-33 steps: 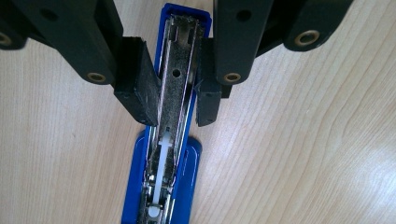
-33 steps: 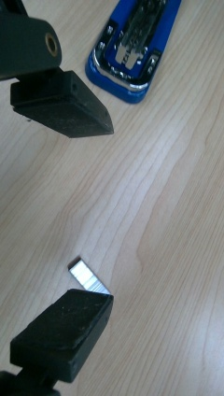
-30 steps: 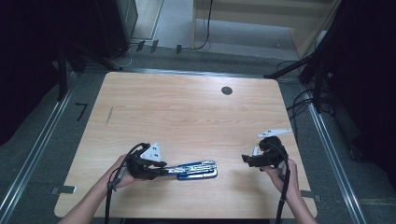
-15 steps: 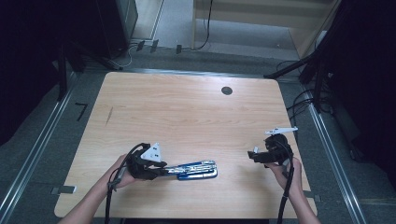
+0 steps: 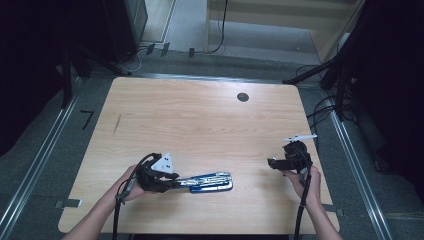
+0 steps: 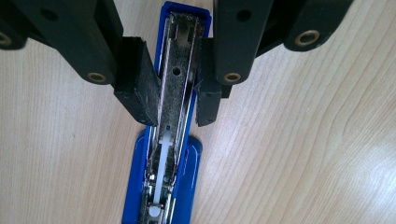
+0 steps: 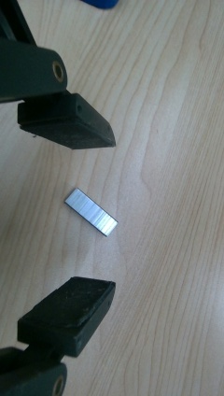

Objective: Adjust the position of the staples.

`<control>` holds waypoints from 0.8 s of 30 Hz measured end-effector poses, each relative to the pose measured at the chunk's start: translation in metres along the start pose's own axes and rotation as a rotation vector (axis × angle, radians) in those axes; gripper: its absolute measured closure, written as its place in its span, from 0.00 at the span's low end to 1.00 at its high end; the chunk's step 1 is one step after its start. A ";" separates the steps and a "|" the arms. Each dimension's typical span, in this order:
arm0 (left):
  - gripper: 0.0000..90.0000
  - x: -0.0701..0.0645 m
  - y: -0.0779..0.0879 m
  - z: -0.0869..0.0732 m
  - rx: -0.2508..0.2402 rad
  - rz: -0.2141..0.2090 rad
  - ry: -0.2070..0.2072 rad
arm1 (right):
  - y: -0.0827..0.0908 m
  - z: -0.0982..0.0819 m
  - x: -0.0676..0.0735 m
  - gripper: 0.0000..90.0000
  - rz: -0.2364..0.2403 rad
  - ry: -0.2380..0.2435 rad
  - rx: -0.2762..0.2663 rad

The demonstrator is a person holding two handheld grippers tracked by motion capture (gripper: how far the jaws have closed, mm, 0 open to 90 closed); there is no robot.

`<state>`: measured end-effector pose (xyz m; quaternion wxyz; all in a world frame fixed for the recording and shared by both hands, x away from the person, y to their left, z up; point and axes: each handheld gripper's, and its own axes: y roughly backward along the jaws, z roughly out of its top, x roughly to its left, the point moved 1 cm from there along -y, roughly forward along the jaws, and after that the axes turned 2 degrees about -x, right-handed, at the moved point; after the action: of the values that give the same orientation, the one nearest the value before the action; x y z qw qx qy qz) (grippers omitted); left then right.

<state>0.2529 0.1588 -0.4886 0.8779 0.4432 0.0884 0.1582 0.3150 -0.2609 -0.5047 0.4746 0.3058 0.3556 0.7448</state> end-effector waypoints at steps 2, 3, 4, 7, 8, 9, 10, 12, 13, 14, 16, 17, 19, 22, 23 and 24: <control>0.79 0.000 0.000 0.000 0.002 0.000 -0.002 | -0.005 0.000 0.000 0.32 -0.008 0.001 0.008; 0.79 0.000 0.000 0.000 0.001 0.000 -0.002 | -0.010 0.001 0.001 0.35 -0.019 -0.003 0.018; 0.79 0.000 0.000 0.000 0.001 0.000 -0.002 | -0.010 0.001 0.001 0.35 -0.019 -0.003 0.018; 0.79 0.000 0.000 0.000 0.000 -0.001 -0.001 | -0.017 0.001 0.002 0.48 -0.032 -0.004 0.041; 0.79 0.000 0.000 0.000 0.001 0.001 -0.002 | -0.018 0.001 0.002 0.50 -0.035 0.003 0.041; 0.79 0.000 0.000 0.000 0.001 0.001 -0.002 | -0.018 0.001 0.002 0.50 -0.035 0.003 0.041; 0.79 0.000 0.000 0.000 0.001 0.001 -0.002 | -0.018 0.001 0.002 0.52 -0.031 0.002 0.043; 0.79 0.000 0.000 0.000 0.000 -0.001 0.000 | -0.018 0.001 0.003 0.56 -0.026 -0.001 0.051; 0.79 0.000 0.000 0.000 0.000 -0.002 0.001 | -0.018 0.000 0.003 0.59 -0.028 0.001 0.054; 0.79 0.000 0.000 0.000 0.000 -0.002 0.001 | -0.018 0.000 0.003 0.59 -0.028 0.001 0.054; 0.79 0.000 0.000 0.000 0.001 -0.002 0.001 | -0.018 0.000 0.002 0.60 -0.027 0.005 0.058; 0.79 0.000 0.000 0.000 0.001 -0.003 0.001 | -0.018 0.000 0.002 0.61 -0.028 0.011 0.057; 0.79 0.000 0.000 0.000 0.001 -0.003 -0.001 | -0.018 -0.001 0.002 0.61 -0.022 0.000 0.055; 0.79 0.001 0.000 0.001 0.002 -0.005 -0.001 | -0.019 -0.001 0.001 0.61 -0.024 -0.001 0.052; 0.79 0.000 0.000 0.001 0.002 -0.005 -0.001 | -0.020 -0.001 0.001 0.61 -0.020 -0.002 0.050; 0.79 0.000 0.000 0.001 0.002 -0.005 -0.001 | -0.021 -0.002 0.001 0.61 -0.025 0.004 0.056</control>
<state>0.2536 0.1583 -0.4886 0.8779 0.4438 0.0892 0.1558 0.3238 -0.2541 -0.5230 0.4744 0.3132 0.3811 0.7291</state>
